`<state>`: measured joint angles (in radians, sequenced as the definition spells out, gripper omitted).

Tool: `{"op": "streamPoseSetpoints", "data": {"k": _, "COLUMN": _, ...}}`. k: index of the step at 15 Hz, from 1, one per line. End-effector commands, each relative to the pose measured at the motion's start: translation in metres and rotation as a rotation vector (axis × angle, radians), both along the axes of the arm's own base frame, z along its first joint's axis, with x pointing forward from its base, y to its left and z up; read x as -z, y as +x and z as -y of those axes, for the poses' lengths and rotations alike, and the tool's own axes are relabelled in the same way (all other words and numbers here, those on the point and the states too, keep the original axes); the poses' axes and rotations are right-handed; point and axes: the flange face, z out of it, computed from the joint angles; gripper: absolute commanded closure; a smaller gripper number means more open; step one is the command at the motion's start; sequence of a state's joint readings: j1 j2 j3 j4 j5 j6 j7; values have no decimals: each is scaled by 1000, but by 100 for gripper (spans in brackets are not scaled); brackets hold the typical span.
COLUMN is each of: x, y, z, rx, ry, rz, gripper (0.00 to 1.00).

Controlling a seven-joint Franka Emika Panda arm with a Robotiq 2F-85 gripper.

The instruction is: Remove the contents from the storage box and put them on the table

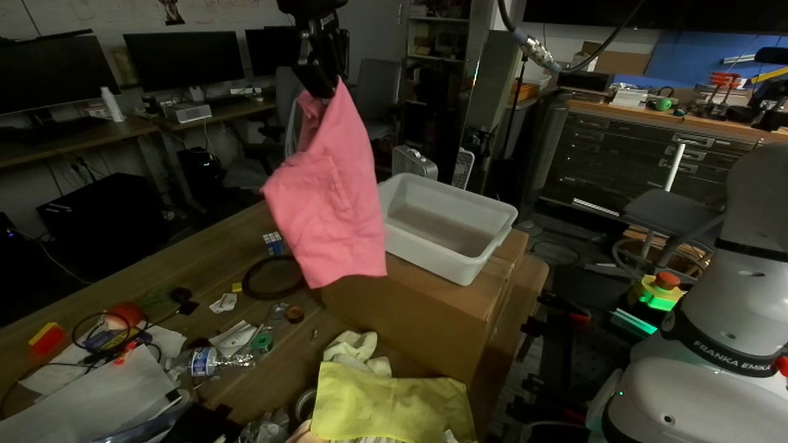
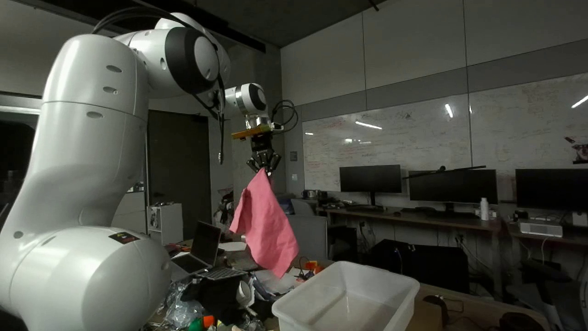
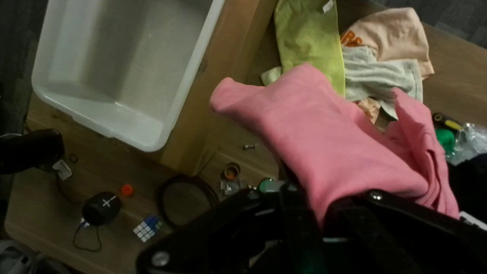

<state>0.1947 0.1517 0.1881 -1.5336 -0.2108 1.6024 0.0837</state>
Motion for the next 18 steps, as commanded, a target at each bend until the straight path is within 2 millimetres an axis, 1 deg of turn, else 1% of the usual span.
{"op": "streamPoseSetpoints", "data": {"k": 1, "x": -5, "y": 7, "z": 5, "rx": -74, "ry": 4, "rz": 74, "gripper": 69}}
{"op": "streamPoseSetpoints", "data": {"k": 2, "x": -2, "y": 7, "z": 6, "rx": -103, "ry": -24, "rz": 87, "gripper": 64}}
{"op": "streamPoseSetpoints", "data": {"k": 5, "x": 7, "y": 5, "z": 11, "rx": -165, "ry": -94, "rz": 91, "gripper": 38}}
{"op": "streamPoseSetpoints", "data": {"k": 6, "x": 11, "y": 4, "z": 17, "rx": -162, "ry": -126, "rz": 72, "gripper": 32}}
{"op": "streamPoseSetpoints", "data": {"k": 7, "x": 15, "y": 2, "z": 24, "rx": -146, "ry": -167, "rz": 58, "gripper": 25}}
{"op": "streamPoseSetpoints", "data": {"k": 8, "x": 20, "y": -1, "z": 37, "rx": -126, "ry": -215, "rz": 22, "gripper": 16}}
{"op": "streamPoseSetpoints", "data": {"k": 10, "x": 29, "y": -12, "z": 68, "rx": -62, "ry": -302, "rz": -59, "gripper": 3}}
{"op": "streamPoseSetpoints", "data": {"k": 11, "x": 32, "y": -21, "z": 85, "rx": -44, "ry": -323, "rz": -94, "gripper": 0}}
{"op": "streamPoseSetpoints", "data": {"k": 13, "x": 38, "y": -37, "z": 116, "rx": -12, "ry": -340, "rz": -153, "gripper": 0}}
{"op": "streamPoseSetpoints", "data": {"k": 15, "x": 43, "y": -59, "z": 146, "rx": 22, "ry": -322, "rz": -204, "gripper": 0}}
{"op": "streamPoseSetpoints", "data": {"k": 18, "x": 54, "y": -87, "z": 187, "rx": 77, "ry": -295, "rz": -237, "gripper": 0}}
